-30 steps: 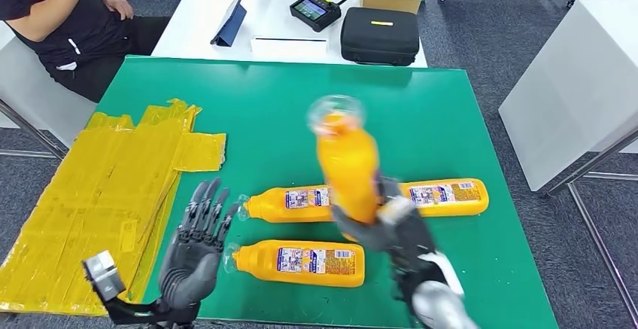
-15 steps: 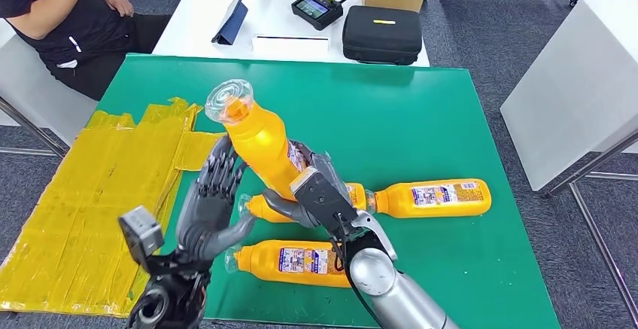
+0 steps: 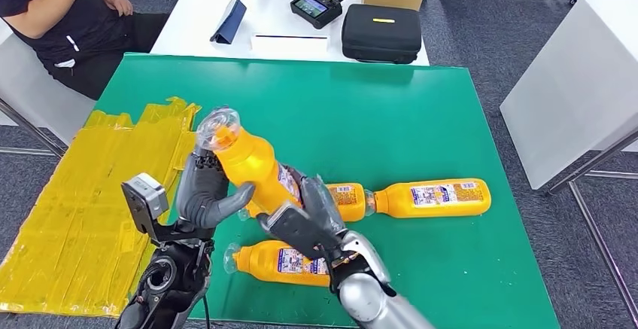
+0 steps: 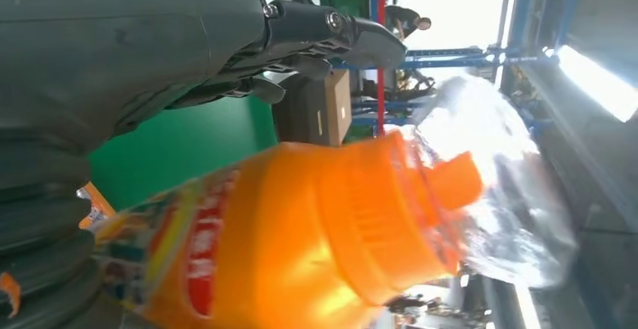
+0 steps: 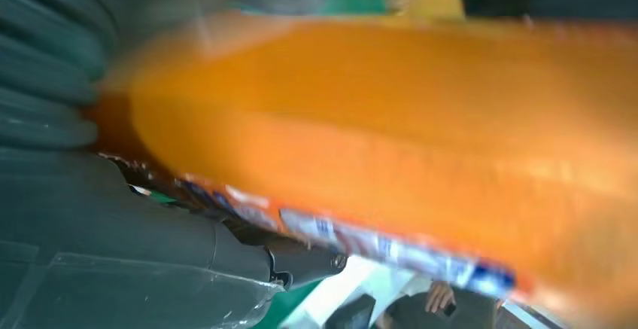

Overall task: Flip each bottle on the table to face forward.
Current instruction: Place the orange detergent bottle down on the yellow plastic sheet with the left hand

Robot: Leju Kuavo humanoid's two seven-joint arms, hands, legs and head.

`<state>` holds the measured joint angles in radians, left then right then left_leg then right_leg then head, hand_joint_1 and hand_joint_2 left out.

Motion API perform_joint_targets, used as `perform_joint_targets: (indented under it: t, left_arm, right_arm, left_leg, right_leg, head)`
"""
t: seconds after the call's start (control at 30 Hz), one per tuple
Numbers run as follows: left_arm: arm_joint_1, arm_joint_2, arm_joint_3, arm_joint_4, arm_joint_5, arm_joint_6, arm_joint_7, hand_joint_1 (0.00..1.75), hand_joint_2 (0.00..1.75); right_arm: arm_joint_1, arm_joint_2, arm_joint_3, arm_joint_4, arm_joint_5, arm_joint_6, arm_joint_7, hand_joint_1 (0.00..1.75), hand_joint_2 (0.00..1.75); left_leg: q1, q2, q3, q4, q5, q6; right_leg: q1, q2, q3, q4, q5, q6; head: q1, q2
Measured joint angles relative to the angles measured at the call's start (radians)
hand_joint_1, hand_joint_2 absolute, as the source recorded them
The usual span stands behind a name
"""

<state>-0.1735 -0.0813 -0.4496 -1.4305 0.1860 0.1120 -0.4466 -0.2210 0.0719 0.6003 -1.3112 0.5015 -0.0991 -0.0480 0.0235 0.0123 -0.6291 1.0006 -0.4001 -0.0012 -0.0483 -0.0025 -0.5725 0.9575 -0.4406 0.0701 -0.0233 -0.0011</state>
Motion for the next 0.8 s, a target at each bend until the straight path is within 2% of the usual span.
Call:
perform_joint_targets:
  t: [0.2, 0.4, 0.63, 0.77, 0.8]
  left_arm:
    - [0.060, 0.004, 0.013, -0.039, 0.068, -0.074, 0.073, 0.00, 1.75]
    - [0.104, 0.013, 0.011, -0.098, 0.096, -0.156, 0.170, 0.00, 1.75]
    - [0.115, 0.023, 0.011, -0.124, 0.098, -0.171, 0.193, 0.00, 1.75]
    - [0.115, 0.025, 0.009, -0.133, 0.087, -0.205, 0.224, 1.71, 1.75]
    - [0.114, 0.025, 0.007, -0.136, 0.081, -0.208, 0.228, 1.75, 1.75]
  right_arm:
    - [-0.020, 0.019, 0.070, 0.033, 0.137, -0.018, 0.049, 1.75, 1.75]
    - [-0.052, 0.028, 0.091, 0.074, 0.171, -0.019, 0.056, 1.75, 1.75]
    - [-0.063, 0.035, 0.098, 0.092, 0.176, -0.023, 0.055, 1.75, 1.75]
    - [-0.064, 0.035, 0.096, 0.097, 0.174, -0.036, 0.058, 1.75, 1.75]
    - [-0.063, 0.035, 0.095, 0.097, 0.172, -0.039, 0.059, 1.75, 1.75]
  left_leg:
    - [0.000, 0.000, 0.000, 0.000, 0.000, 0.000]
    - [0.000, 0.000, -0.001, 0.000, 0.000, 0.000]
    - [0.000, 0.000, -0.001, 0.000, 0.000, 0.000]
    - [0.000, 0.000, -0.001, 0.000, 0.000, 0.000]
    - [0.000, 0.000, -0.001, 0.000, 0.000, 0.000]
  right_leg:
    - [0.000, 0.000, 0.000, 0.000, 0.000, 0.000]
    - [0.000, 0.000, -0.001, 0.000, 0.000, 0.000]
    - [0.000, 0.000, -0.001, 0.000, 0.000, 0.000]
    - [0.000, 0.000, -0.001, 0.000, 0.000, 0.000]
    - [0.000, 0.000, -0.001, 0.000, 0.000, 0.000]
  head:
    - [0.000, 0.000]
    - [0.000, 0.000]
    - [0.000, 0.000]
    - [0.000, 0.000]
    - [0.000, 0.000]
